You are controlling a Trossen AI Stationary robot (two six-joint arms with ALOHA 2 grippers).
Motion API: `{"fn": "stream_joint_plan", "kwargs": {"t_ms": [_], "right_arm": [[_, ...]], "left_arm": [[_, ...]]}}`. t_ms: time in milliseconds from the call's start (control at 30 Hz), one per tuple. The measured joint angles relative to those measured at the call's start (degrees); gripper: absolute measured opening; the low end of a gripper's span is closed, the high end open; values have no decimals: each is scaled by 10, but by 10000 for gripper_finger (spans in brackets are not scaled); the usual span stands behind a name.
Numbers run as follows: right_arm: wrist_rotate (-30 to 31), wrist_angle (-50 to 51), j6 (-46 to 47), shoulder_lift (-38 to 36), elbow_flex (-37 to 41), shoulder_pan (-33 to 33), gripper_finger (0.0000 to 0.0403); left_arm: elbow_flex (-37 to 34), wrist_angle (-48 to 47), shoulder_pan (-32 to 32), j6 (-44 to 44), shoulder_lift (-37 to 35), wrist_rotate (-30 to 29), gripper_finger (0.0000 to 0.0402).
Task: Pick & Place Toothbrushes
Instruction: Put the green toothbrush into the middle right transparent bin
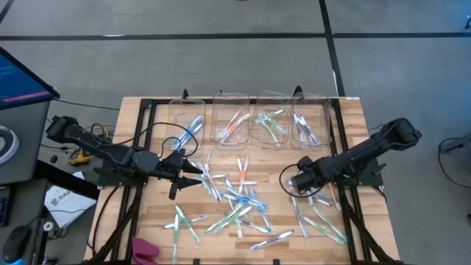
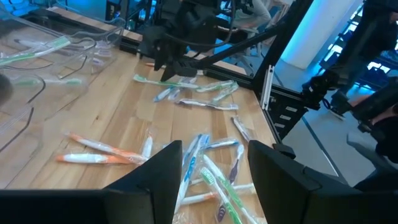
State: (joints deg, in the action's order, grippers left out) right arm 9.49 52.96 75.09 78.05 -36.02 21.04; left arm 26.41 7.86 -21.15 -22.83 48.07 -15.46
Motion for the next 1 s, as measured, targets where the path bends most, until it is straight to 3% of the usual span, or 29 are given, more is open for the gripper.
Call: {"fn": "stream_joint_plan", "kwargs": {"t_ms": [200, 700, 1000], "right_arm": [[0, -75, -45, 0, 12, -18, 202], [30, -127, -52, 0, 32, -64, 186], [31, -157, -52, -6, 73, -76, 150]], "left_arm": [[0, 0, 0, 0, 0, 0, 177], [0, 0, 0, 0, 6, 2, 177], [0, 2, 1, 1, 41, 1, 177]]}}
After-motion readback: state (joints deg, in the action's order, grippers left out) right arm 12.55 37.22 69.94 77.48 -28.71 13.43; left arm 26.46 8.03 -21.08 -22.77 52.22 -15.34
